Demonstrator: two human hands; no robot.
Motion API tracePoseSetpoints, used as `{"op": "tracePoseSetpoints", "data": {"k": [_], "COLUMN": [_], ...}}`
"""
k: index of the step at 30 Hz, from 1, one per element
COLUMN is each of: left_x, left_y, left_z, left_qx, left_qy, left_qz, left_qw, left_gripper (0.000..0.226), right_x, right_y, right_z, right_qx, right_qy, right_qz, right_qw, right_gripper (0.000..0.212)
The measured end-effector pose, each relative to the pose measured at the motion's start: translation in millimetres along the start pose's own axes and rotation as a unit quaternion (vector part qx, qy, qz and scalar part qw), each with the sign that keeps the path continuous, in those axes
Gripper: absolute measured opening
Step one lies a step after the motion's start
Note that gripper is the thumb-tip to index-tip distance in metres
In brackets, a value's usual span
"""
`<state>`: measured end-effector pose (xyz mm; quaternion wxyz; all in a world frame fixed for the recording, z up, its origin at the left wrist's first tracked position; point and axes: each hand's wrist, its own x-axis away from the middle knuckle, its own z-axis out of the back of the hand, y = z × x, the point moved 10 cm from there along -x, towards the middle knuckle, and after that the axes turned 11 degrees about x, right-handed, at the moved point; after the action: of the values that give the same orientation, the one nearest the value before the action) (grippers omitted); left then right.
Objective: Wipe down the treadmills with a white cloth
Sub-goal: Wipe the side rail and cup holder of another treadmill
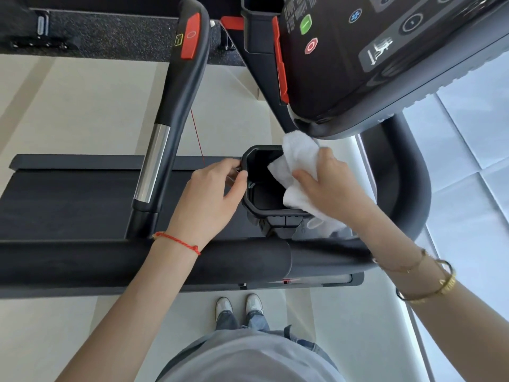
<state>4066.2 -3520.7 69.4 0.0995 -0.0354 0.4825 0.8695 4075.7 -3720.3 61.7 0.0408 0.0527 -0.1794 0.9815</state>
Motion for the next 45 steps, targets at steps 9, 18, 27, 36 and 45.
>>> {"op": "tracePoseSetpoints", "data": {"k": [9, 18, 27, 36, 45], "left_x": [-1, -1, 0, 0, 2], "left_y": [-1, -1, -1, 0, 1], "left_z": [-1, 1, 2, 3, 3], "left_qx": [-0.002, 0.003, 0.009, -0.001, 0.01], "left_qy": [-0.001, -0.006, -0.011, 0.001, -0.005], "left_qz": [-0.003, -0.006, -0.004, -0.005, -0.012], "left_qw": [1.0, 1.0, 1.0, 1.0, 1.0], "left_gripper": [0.026, 0.028, 0.026, 0.025, 0.025], "right_x": [-11, 16, 79, 62, 71], "right_y": [-1, -10, -48, -84, -59], "right_z": [0, 28, 22, -18, 8], "right_qx": [0.015, -0.008, 0.066, 0.281, 0.269], "right_qy": [-0.018, 0.04, -0.054, -0.013, 0.022], "right_qz": [-0.002, 0.121, 0.361, 0.342, 0.369], "right_qw": [1.0, 0.992, 0.929, 0.896, 0.889], "right_gripper": [0.029, 0.039, 0.057, 0.05, 0.052]}}
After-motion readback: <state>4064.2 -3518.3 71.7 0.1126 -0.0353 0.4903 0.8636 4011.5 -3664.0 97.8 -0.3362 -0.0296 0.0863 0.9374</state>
